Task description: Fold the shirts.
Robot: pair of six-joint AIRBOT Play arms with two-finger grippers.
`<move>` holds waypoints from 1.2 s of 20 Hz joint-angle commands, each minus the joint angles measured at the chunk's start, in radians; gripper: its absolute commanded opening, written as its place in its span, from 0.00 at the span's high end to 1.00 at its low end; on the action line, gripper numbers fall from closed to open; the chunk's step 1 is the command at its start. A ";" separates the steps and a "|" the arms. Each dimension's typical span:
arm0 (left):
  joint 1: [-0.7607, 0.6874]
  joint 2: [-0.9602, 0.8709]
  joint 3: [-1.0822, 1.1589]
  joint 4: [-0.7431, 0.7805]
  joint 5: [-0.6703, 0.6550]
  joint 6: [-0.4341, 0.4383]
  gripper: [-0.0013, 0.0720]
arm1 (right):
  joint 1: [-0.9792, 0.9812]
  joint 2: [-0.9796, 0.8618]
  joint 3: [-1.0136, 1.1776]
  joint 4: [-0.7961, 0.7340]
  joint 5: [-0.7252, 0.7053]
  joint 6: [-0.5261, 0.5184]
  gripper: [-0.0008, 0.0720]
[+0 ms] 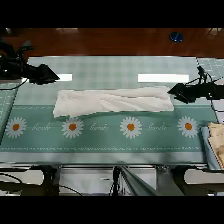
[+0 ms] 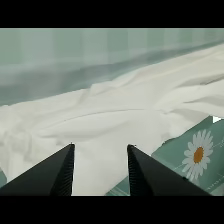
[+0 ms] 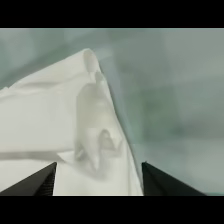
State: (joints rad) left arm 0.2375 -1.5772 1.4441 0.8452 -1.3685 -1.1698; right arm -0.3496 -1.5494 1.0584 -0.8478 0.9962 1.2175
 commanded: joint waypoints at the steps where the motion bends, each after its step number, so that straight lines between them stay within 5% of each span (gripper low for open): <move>1: -0.024 0.000 0.002 0.000 -0.013 -0.002 0.42 | -0.014 -0.088 0.001 0.151 0.063 -0.029 0.18; 3: -0.042 0.000 0.002 0.000 -0.013 -0.002 0.42 | -0.014 -0.129 0.001 0.201 0.068 -0.024 0.29; 5: -0.053 0.000 0.002 0.000 -0.011 -0.002 0.42 | -0.014 -0.143 0.001 0.262 0.056 -0.026 0.83; 6: -0.056 0.000 0.002 -0.001 -0.009 -0.002 0.42 | -0.014 -0.142 0.002 0.301 0.054 -0.033 0.96; 10: -0.059 0.000 0.002 -0.026 -0.022 -0.010 0.48 | -0.015 -0.101 0.078 0.374 0.250 -0.152 0.96; 13: -0.111 0.000 0.002 -0.097 -0.050 -0.024 0.95 | -0.015 0.037 0.095 0.341 0.279 -0.148 0.96; 18: -0.345 -0.029 0.000 -0.098 0.024 -0.085 0.95 | -0.015 0.226 0.095 0.188 0.295 -0.070 0.96; 24: -0.624 -0.143 0.000 -0.114 0.109 -0.185 0.95 | -0.015 0.368 0.095 0.179 0.348 -0.047 0.96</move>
State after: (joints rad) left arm -0.2684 -1.6737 1.4441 0.7471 -1.3125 -1.2995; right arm -0.3637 -1.2530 1.1522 -0.6529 1.3239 1.1473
